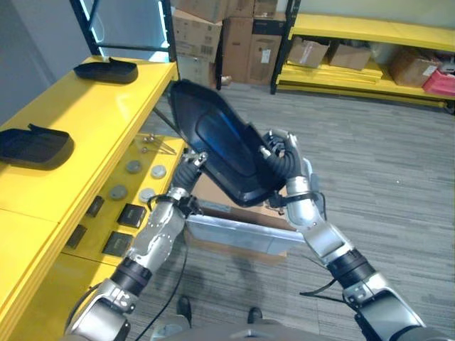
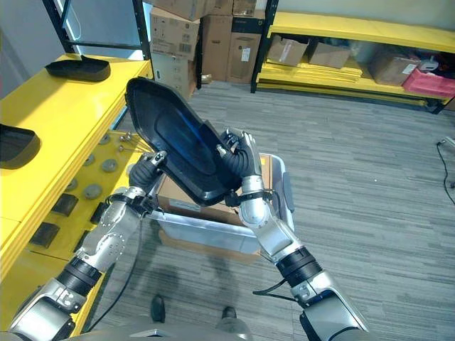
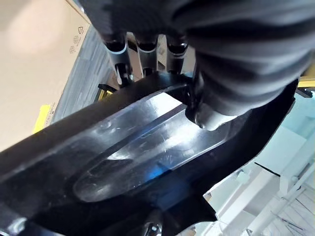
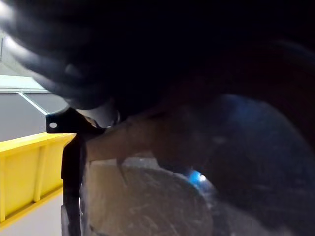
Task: Move parts from the plastic box to the shelf.
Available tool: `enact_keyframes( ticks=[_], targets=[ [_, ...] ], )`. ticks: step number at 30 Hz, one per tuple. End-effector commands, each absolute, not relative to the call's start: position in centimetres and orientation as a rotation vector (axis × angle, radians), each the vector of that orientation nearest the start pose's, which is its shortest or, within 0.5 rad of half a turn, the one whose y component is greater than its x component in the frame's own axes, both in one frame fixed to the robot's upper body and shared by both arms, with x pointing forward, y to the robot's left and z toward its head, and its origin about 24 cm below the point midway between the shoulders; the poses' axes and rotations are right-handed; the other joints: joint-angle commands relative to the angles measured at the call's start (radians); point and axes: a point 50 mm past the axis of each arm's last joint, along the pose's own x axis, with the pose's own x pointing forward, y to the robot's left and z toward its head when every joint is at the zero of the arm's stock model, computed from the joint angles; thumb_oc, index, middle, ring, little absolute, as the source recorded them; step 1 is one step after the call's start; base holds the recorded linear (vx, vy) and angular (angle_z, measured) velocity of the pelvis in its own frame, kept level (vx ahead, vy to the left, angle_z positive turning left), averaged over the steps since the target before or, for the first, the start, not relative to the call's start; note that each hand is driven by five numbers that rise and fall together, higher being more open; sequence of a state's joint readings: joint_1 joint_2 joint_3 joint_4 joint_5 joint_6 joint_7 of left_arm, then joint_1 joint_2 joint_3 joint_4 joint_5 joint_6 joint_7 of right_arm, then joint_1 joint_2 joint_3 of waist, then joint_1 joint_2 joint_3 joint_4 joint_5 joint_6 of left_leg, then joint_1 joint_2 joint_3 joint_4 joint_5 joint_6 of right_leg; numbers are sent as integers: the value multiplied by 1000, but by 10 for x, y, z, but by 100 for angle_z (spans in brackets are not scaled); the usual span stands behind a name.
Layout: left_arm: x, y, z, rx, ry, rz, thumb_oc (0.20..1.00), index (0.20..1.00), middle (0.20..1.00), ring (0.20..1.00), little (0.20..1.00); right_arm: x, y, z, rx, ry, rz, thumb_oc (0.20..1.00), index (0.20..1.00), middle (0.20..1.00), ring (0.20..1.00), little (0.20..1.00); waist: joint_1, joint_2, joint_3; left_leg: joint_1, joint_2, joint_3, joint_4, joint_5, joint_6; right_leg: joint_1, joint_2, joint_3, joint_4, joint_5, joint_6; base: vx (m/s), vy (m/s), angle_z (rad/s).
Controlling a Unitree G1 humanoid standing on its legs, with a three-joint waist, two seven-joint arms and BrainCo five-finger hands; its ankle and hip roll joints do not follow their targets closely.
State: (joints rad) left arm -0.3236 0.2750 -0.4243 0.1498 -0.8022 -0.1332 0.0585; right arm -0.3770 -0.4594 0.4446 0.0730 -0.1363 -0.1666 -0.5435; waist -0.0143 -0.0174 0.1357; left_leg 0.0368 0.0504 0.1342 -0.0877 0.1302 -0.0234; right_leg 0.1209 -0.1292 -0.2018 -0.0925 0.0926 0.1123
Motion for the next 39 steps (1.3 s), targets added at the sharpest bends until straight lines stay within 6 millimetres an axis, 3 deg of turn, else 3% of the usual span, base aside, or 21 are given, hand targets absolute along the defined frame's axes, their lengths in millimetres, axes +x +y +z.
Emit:
enact_keyframes(
  ticks=[1, 6, 10, 12, 17, 18, 22, 29, 36, 37, 38, 39],
  targets=[
    [297, 52, 115, -463, -193, -651, 200, 200, 200, 200, 200, 272, -76, 161, -293, -767, 220, 200, 200, 200, 200, 200, 12, -20, -23, 87, 16, 9, 0, -185, -5, 23, -5, -21, 5, -91, 5, 0, 0, 0],
    [294, 52, 117, -392, -250, -713, 200, 200, 200, 200, 200, 266, -66, 165, -232, -779, 262, 200, 200, 200, 200, 200, 11, -17, -25, 90, 17, 14, 0, -186, -4, 21, -2, -12, 5, -92, 3, 0, 0, 0],
    [288, 51, 133, -258, -390, -750, 200, 200, 200, 200, 200, 261, -67, 169, -183, -792, 256, 200, 200, 200, 200, 200, 5, -14, -23, 89, 17, 18, 0, -186, -4, 18, 0, -6, 5, -91, 2, 0, 0, 0],
    [284, 53, 155, -132, -526, -733, 200, 200, 200, 200, 200, 256, -70, 174, -147, -830, 239, 200, 200, 200, 200, 200, 1, -9, -22, 88, 18, 21, 0, -186, -6, 16, 0, -4, 5, -91, 4, 0, 0, 0],
    [279, 62, 180, -34, -680, -663, 200, 200, 200, 200, 200, 249, -77, 181, -129, -902, 234, 200, 200, 200, 200, 200, -1, -2, -22, 86, 18, 18, 0, -184, -8, 14, 0, -2, 5, -92, 6, 4, -7, -3],
    [273, 69, 193, 26, -775, -621, 200, 200, 200, 200, 200, 244, -83, 185, -120, -939, 229, 200, 200, 200, 200, 200, 0, 1, -23, 85, 18, 14, 0, -184, -9, 15, 0, -1, 5, -94, 6, 7, -8, -5],
    [263, 77, 209, 67, -877, -587, 200, 200, 200, 200, 200, 238, -90, 188, -110, -980, 233, 200, 200, 200, 200, 200, 2, 6, -27, 83, 18, 8, 0, -184, -11, 16, 1, -2, 5, -98, 7, 3, -2, -1],
    [258, 78, 214, 65, -900, -587, 200, 200, 200, 200, 200, 235, -90, 190, -117, -993, 276, 200, 200, 200, 200, 200, 2, 12, -30, 79, 18, 1, 0, -186, -13, 15, 1, -5, 5, -104, 4, 0, 0, 0],
    [266, 75, 195, 57, -760, -594, 200, 200, 200, 200, 200, 235, -86, 188, -120, -992, 284, 200, 200, 200, 200, 200, 9, 13, -32, 80, 18, -6, 0, -187, -13, 22, 0, -10, 5, -109, 1, 0, 0, 0],
    [266, 74, 193, 56, -746, -598, 533, 533, 533, 533, 533, 235, -86, 188, -121, -993, 284, 200, 200, 200, 200, 200, 9, 13, -32, 80, 18, -6, 0, -187, -13, 21, 0, -10, 5, -109, 1, 0, 0, 0],
    [269, 74, 189, 44, -701, -610, 1000, 1000, 1000, 1000, 1000, 235, -86, 189, -126, -997, 285, 200, 200, 200, 200, 200, 10, 13, -32, 79, 18, -6, 0, -186, -13, 21, 0, -10, 5, -109, 1, 0, 0, 0],
    [269, 74, 187, 52, -686, -612, 1000, 1000, 1000, 1000, 1000, 235, -86, 188, -131, -998, 285, 200, 200, 200, 200, 200, 11, 13, -32, 79, 18, -6, 0, -186, -13, 21, -1, -11, 5, -109, 2, 0, 0, 0]
  ],
)
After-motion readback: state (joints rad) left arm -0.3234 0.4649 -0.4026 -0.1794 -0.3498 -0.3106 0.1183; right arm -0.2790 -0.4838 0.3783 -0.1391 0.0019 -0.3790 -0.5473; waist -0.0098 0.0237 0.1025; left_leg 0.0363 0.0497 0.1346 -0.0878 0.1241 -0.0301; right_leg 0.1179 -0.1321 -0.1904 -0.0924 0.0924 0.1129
